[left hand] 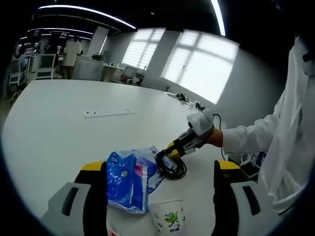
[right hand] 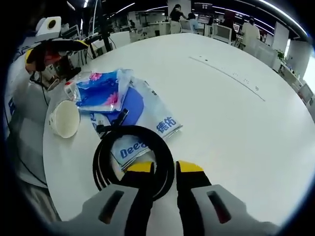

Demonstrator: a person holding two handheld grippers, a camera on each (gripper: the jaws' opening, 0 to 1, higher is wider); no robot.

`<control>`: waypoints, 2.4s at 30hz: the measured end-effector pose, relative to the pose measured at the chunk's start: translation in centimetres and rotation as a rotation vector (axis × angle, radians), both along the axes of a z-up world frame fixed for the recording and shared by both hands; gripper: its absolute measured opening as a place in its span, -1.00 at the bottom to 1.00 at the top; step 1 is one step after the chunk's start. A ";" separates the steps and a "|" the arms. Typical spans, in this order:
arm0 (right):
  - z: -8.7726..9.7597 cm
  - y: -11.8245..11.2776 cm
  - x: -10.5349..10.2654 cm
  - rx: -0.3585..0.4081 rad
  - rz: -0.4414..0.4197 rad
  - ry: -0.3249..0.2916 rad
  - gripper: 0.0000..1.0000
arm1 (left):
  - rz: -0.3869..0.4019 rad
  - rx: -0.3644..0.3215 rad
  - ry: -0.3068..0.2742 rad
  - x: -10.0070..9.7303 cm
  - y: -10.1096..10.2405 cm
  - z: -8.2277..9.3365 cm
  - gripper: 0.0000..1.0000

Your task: Arrange the tabletop items into an orderly group along one side of the table until the central work area is clear of visible clutter.

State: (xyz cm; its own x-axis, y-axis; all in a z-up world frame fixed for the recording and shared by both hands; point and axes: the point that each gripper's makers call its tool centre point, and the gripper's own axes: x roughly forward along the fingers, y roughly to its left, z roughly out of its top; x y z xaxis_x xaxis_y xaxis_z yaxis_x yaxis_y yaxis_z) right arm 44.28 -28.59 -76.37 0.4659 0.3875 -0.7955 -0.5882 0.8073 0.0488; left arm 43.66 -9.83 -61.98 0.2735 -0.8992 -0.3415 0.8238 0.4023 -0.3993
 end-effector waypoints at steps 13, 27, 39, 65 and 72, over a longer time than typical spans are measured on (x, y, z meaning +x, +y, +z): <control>0.3 -0.3 0.3 0.009 -0.058 -0.005 -0.86 | 0.003 0.000 0.005 -0.2 0.2 -0.2 0.80; 0.6 -0.1 0.0 0.034 -0.074 -0.009 -0.90 | 0.003 0.001 0.002 -0.3 0.1 -0.2 0.78; 1.1 -0.2 -0.3 0.054 -0.077 -0.019 -0.91 | -0.001 -0.002 0.004 -0.6 -0.3 -0.2 0.77; 3.3 -0.2 -1.7 0.110 -0.056 -0.049 -0.94 | -0.026 -0.007 -0.003 -1.3 -1.7 0.5 0.73; 4.0 -0.2 -1.9 0.123 -0.058 -0.063 -0.98 | -0.035 -0.014 -0.006 -1.4 -2.2 0.8 0.72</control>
